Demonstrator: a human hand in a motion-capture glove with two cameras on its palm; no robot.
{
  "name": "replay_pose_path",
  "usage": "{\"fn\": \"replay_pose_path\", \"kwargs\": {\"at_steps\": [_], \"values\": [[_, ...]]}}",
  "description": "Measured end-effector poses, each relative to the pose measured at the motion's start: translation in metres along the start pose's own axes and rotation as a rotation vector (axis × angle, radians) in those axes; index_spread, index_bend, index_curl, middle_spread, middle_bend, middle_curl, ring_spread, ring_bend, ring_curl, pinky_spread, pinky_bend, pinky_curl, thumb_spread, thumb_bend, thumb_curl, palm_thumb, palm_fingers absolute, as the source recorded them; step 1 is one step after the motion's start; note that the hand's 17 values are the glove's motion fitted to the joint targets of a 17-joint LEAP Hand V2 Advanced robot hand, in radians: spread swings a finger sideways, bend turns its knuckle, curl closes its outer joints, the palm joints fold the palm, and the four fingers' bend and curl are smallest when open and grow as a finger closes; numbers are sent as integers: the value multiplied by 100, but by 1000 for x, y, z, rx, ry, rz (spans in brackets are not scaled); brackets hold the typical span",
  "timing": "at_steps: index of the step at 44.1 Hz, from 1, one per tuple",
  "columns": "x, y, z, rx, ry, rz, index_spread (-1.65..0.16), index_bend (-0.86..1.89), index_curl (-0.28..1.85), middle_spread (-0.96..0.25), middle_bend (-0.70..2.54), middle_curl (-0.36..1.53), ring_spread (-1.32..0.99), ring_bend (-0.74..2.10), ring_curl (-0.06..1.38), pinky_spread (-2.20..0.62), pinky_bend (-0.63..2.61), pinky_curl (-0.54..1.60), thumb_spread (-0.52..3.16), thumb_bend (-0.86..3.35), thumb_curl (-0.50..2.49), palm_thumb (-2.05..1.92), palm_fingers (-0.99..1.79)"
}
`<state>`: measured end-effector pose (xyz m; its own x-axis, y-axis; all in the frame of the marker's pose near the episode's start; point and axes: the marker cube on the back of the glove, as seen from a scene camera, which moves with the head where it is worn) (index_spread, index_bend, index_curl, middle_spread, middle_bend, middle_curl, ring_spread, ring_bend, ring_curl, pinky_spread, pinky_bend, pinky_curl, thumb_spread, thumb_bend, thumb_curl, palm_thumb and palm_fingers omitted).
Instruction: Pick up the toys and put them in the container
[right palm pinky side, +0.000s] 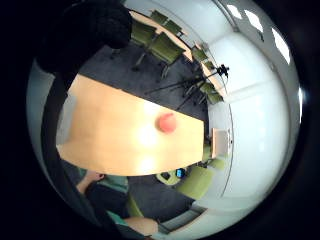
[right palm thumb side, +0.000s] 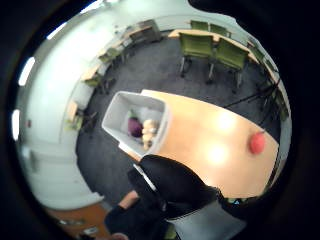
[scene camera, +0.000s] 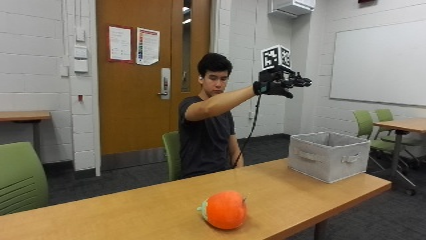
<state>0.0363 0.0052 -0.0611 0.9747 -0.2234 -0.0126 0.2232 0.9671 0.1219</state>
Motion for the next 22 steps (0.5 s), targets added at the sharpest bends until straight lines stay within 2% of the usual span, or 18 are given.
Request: {"fn": "replay_pose_path", "kwargs": {"at_steps": [2, 7, 14, 22], "values": [[49, 8, 4, 6, 112, 147, -32, 10, 35, -5, 28, 48, -5, 57, 30, -2, 110, 33, 91, -10, 29, -12, -13], [144, 32, 14, -1, 124, 278, -33, 11, 33, -5, 28, 48, -6, 54, 29, -1, 106, 32, 91, -9, 27, -12, -12], [237, 56, 49, -34, 126, 369, -33, 13, 30, -5, 27, 47, -8, 50, 28, -1, 102, 31, 92, -9, 25, -11, -9], [307, 67, 109, -74, 116, 443, -33, 12, 28, -6, 26, 46, -10, 47, 27, -1, 98, 30, 91, -9, 23, -12, -8]]}}
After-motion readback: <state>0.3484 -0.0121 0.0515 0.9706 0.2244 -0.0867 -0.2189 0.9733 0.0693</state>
